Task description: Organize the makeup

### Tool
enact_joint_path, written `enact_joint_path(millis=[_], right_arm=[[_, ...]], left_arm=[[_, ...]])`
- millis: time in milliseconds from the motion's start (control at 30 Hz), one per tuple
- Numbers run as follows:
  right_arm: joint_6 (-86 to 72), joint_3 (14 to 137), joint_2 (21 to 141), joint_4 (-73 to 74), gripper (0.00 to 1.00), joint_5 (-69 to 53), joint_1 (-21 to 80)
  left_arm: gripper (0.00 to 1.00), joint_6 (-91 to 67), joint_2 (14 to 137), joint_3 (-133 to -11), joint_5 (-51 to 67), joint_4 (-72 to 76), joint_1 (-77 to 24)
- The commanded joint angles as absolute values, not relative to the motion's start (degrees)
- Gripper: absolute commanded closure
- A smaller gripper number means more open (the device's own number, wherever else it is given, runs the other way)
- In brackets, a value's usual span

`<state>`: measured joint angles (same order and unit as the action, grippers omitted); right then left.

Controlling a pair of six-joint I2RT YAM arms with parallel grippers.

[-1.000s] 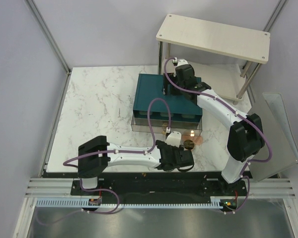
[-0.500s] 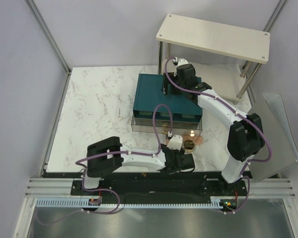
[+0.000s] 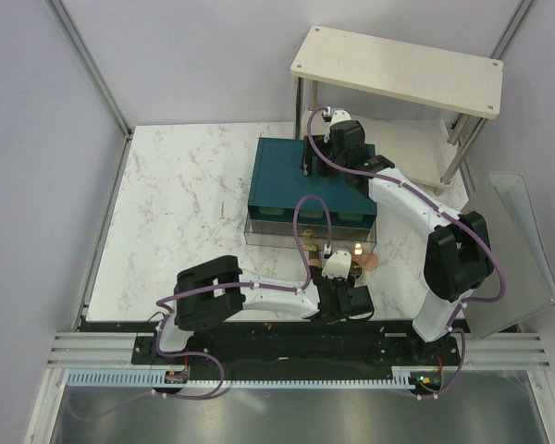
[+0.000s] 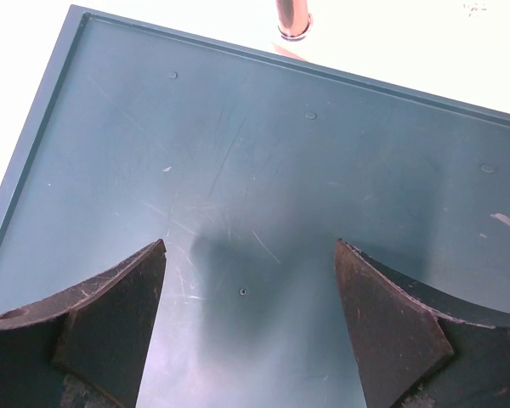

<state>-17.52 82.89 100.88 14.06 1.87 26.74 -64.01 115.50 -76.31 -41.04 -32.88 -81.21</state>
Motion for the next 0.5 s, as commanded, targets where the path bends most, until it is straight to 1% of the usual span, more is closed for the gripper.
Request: enact_joint_path(millis=[0,233,467], right_arm=[[-18.5,79.2,104.2,23.6,0.12,-1.8,26.5],[-18.8,78.8,104.4,22.9,0.12,-2.5,26.5],[-18.7,78.6,104.6,22.9,0.12,-3.5,26.5]], left_arm=[[0.25,-64.7,119.4,-77.4,-41.7,-37.3,-80.7],[0.23,-68.5,118.7,-76.0,-41.6,-40.8,-79.4],[0.2,-70.8,120.2,-80.2,-43.2,-46.9,-77.4]])
